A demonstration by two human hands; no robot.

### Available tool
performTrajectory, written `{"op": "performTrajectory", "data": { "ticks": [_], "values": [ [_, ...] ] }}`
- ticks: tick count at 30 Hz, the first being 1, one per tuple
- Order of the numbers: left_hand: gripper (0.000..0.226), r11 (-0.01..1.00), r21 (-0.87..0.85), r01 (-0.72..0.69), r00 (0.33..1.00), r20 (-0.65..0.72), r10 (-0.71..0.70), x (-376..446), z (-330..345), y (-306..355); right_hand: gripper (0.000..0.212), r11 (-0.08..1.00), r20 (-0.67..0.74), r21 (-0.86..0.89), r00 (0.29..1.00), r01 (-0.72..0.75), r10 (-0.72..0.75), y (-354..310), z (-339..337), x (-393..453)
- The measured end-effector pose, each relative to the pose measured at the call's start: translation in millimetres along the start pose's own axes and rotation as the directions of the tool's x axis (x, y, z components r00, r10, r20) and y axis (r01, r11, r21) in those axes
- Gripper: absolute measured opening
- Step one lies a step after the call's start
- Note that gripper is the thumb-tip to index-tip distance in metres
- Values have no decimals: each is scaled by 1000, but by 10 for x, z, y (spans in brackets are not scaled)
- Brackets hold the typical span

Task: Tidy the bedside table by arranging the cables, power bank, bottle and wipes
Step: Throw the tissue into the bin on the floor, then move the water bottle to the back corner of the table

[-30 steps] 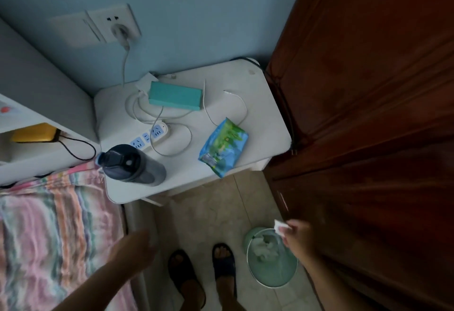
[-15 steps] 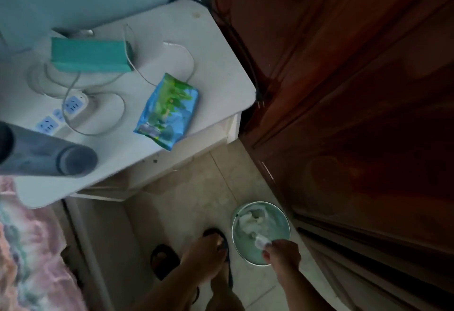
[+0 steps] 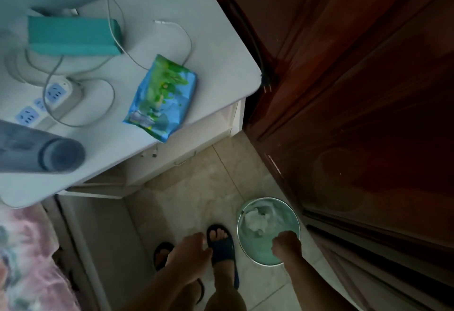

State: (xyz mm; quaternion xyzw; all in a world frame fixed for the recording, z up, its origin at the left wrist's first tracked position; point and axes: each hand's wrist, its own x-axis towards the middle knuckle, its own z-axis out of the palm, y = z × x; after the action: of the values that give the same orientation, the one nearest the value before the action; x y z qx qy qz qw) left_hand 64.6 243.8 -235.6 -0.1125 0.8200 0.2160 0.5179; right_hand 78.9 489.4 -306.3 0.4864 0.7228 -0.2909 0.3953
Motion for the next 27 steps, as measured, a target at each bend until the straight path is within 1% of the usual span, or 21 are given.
{"op": "performTrajectory", "data": {
  "ticks": [3, 5, 6, 8, 10, 13, 16, 20, 23, 26, 27],
  "values": [
    [32, 998, -53, -21, 998, -62, 17, -107, -181, 24, 29, 992, -7, -8, 992, 124, -124, -128, -49, -143],
    [27, 995, -78, -54, 992, -121, 44, -240, -311, 35, 23, 973, 14, -136, 982, 187, -187, -239, -80, -307],
    [28, 994, -78, -76, 986, -154, 63, -318, -384, 33, 22, 957, 10, -197, 976, 214, -216, -305, -97, -399],
    [35, 992, -80, -102, 974, -209, 83, -493, -541, 18, 19, 935, 18, -226, 961, 273, -276, -452, -132, -634],
    [41, 990, -93, -107, 967, -242, 82, -671, -733, 1, 15, 892, 23, -277, 931, 357, -365, -598, -166, -911],
    [44, 986, -138, -94, 962, -269, 54, -901, -1061, -18, 19, 805, 80, -381, 884, 455, -461, -820, -219, -1337],
    [41, 964, -250, -87, 954, -299, 9, -1120, -1372, -48, 19, 757, 130, -374, 838, 536, -530, -1062, -269, -1730],
    [40, 945, -321, -65, 924, -376, -65, -1461, -1661, -187, 19, 745, 176, -270, 792, 610, -585, -1330, -360, -2258],
    [36, 921, -382, -78, 908, -408, -92, -1770, -1791, -343, 14, 669, 190, -273, 721, 691, -667, -1508, -432, -2605],
    [36, 891, -446, -84, 878, -456, -146, -2060, -1884, -533, 24, 592, 199, -257, 641, 764, -741, -1725, -434, -2920],
    [31, 883, -460, -97, 871, -468, -149, -2144, -1921, -584, 28, 565, 213, -244, 612, 788, -762, -1817, -419, -3033]
  ]
}}
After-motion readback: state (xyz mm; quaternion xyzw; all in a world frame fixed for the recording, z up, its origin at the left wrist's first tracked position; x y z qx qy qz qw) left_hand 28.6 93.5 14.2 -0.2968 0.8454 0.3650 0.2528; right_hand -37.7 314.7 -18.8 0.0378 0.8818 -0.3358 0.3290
